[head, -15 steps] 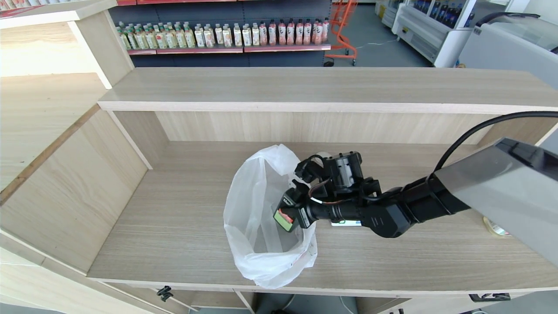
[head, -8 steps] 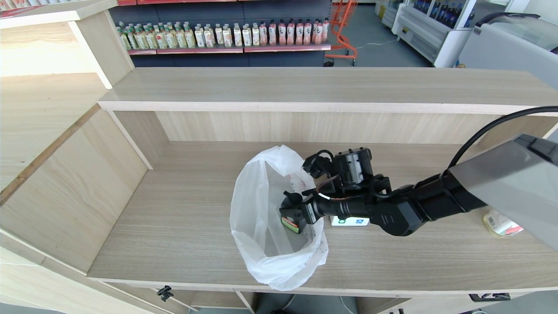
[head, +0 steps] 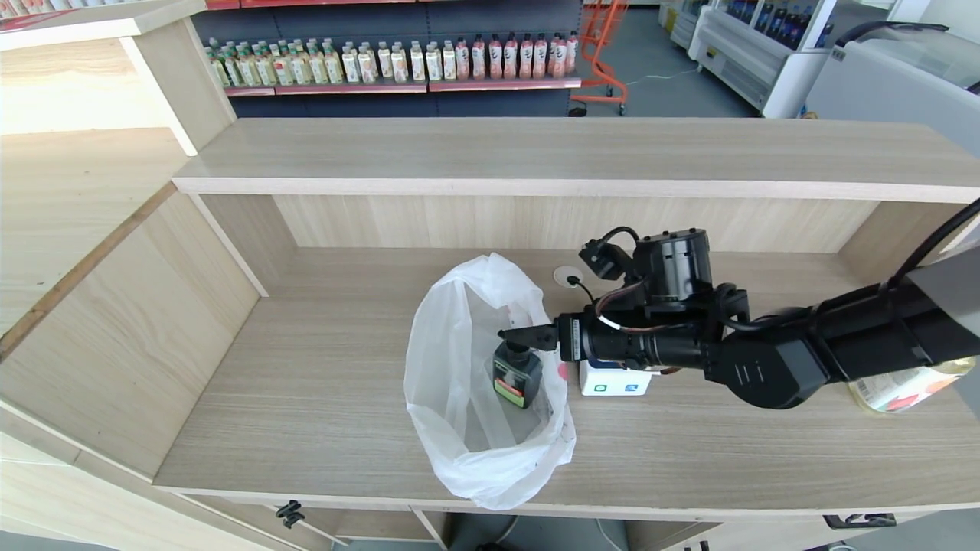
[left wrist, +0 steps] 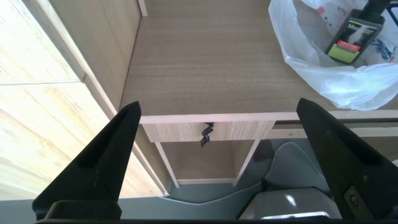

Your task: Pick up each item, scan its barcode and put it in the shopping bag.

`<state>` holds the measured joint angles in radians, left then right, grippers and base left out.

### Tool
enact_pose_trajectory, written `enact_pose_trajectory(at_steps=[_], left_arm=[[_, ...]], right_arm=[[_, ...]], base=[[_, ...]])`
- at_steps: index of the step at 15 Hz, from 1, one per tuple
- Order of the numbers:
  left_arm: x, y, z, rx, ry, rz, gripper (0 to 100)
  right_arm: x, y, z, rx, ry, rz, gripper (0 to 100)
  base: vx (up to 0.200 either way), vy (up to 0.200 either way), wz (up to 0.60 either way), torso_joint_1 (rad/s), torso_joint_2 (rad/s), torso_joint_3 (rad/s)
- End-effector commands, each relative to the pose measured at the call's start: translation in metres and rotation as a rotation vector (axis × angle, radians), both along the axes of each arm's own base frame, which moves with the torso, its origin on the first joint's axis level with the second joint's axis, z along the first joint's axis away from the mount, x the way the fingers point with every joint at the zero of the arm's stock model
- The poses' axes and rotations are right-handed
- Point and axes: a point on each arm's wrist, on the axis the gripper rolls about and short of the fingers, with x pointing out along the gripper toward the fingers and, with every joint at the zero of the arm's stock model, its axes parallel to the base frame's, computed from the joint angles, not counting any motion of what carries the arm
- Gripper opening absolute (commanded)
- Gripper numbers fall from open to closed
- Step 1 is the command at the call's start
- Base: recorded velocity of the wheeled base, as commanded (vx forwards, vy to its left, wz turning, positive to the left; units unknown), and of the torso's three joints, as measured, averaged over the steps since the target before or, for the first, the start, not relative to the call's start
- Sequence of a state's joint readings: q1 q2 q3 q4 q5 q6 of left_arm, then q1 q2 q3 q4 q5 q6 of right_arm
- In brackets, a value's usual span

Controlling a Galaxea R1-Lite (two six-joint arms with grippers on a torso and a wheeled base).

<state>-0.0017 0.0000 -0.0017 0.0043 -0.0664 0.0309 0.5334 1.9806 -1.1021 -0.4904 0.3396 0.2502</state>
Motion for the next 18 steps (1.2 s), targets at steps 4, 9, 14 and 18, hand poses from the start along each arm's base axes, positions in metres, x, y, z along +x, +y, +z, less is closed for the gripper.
enact_pose_trajectory(at_steps=[4, 9, 14, 18], left_arm=[[0.0, 0.0, 0.0, 0.0, 0.002, -0.001, 100], [0.0, 0.0, 0.0, 0.0, 0.001, 0.001, 100], [0.0, 0.0, 0.0, 0.0, 0.002, 0.001, 100], [0.0, 0.0, 0.0, 0.0, 0.002, 0.001, 100]], right_arm=[[-0.082, -0.1, 0.079, 0.028, -0.125, -0.116, 100], [-0.107, -0.152, 0.079, -0.197, -0.282, -0.379, 100], [-0.126, -0.158, 0.069, -0.196, -0.257, -0.39, 100], [-0.126, -0.157, 0.071, -0.111, -0.202, -0.425, 100]], base=[[0.0, 0.0, 0.0, 0.0, 0.0, 0.0], [0.0, 0.0, 0.0, 0.0, 0.0, 0.0], [0.0, -0.04, 0.0, 0.0, 0.0, 0.001], [0.0, -0.2, 0.0, -0.001, 0.0, 0.004]])
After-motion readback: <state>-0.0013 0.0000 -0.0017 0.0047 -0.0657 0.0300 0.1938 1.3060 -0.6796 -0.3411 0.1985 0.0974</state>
